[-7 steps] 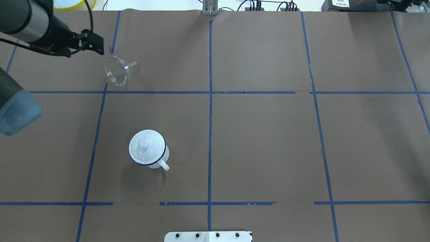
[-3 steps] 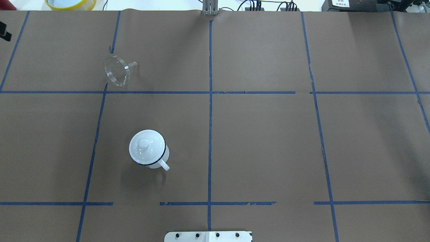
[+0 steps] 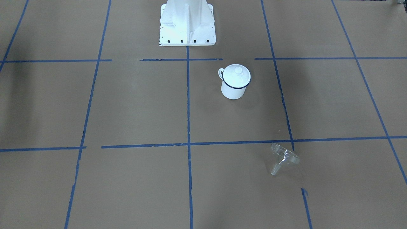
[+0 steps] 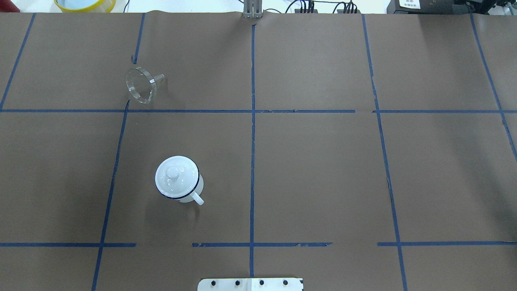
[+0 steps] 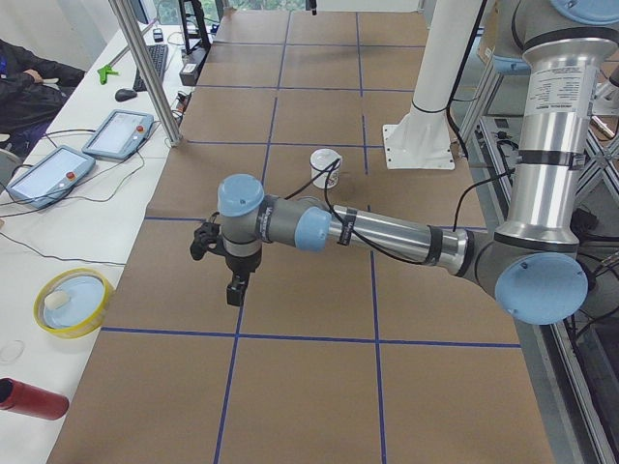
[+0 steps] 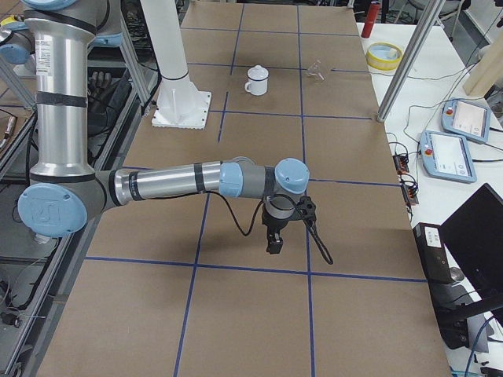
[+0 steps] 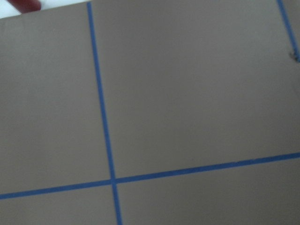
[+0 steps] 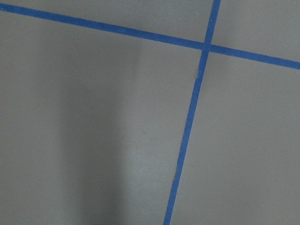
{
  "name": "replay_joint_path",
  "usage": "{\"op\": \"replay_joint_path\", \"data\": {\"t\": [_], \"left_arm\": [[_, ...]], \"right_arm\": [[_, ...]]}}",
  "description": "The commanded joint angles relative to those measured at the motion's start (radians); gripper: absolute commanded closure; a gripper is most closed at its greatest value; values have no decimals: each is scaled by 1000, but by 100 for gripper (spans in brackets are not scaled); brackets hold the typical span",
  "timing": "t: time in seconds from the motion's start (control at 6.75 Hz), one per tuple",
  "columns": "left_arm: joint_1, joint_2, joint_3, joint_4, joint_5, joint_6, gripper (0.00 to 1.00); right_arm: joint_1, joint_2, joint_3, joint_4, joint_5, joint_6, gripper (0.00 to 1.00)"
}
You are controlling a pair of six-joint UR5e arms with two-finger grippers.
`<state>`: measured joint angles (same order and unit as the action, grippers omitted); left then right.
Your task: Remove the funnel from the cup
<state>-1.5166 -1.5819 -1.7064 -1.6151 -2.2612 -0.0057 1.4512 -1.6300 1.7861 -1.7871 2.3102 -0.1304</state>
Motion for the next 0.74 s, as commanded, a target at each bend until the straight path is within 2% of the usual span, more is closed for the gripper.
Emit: {"op": "replay_joint_path", "data": {"t": [0.0, 0.59], "left_arm": [[-40, 62, 33, -2, -1, 53, 0], [-47, 57, 59, 1, -59, 52, 0]], "right_arm": [[0, -1, 1, 0, 0, 0, 0], [0, -1, -1, 0, 0, 0, 0]]}}
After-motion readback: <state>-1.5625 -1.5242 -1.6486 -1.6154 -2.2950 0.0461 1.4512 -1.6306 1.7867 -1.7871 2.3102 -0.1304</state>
